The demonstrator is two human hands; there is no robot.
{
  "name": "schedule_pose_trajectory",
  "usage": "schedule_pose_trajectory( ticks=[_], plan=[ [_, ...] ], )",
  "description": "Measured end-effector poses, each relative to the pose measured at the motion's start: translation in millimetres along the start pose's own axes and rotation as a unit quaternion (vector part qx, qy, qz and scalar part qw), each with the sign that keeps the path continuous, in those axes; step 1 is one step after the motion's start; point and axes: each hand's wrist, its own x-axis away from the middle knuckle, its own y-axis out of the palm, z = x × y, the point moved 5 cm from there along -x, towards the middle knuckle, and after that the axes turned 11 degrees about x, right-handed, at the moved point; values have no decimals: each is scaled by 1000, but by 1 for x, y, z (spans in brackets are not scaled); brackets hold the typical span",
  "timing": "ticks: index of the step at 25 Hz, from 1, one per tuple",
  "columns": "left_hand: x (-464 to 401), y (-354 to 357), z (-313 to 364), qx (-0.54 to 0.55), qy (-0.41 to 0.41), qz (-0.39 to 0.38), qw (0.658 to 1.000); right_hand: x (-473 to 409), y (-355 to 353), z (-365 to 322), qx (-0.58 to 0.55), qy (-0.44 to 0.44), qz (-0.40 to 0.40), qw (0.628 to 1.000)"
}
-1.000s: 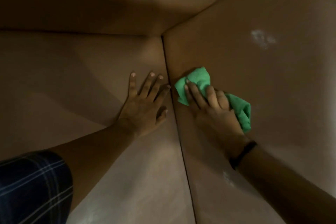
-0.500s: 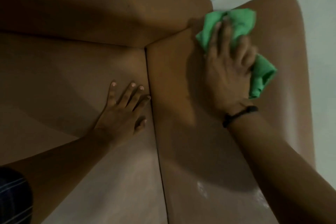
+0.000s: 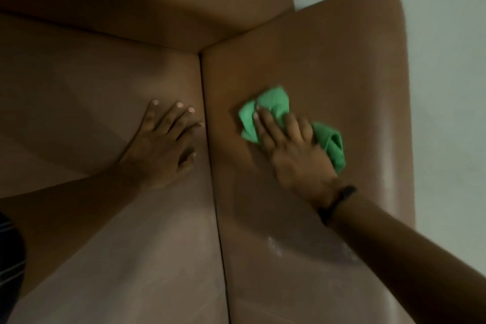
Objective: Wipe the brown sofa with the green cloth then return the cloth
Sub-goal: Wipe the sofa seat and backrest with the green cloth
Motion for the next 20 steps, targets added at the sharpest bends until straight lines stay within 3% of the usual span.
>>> schedule_pose_trajectory(
  ticks=[1,3,6,8,11,12,14,17,18,20],
  plan=[
    [1,-3,0,1,-3,-4,1000,32,4,1,-3,3,-17,1000],
    [5,-9,-1,10,-15,-10,1000,60,7,31,3,76,22,997],
    [19,-6,6,15,-36,-12,999,29,0,46,22,163,44,985],
    [45,5,32,15,-33,-32,999,7,4,-8,-8,89,55,995],
    [92,20,71,6,-46,-43,998,53,34,-132,-16,-131,-34,991],
    [103,19,77,10,-44,-40,998,84,43,-148,-14,-151,-54,987],
    [115,21,88,3,-50,-40,998,115,51,-140,8,-97,-20,995],
    [129,32,99,-7,-64,-63,996,93,38,-111,12,60,23,998],
    [131,34,102,-7,-69,-58,996,82,34,-116,-10,72,27,997],
    [138,35,110,-1,-78,-41,996,89,41,-143,-8,-3,16,1000]
  ],
)
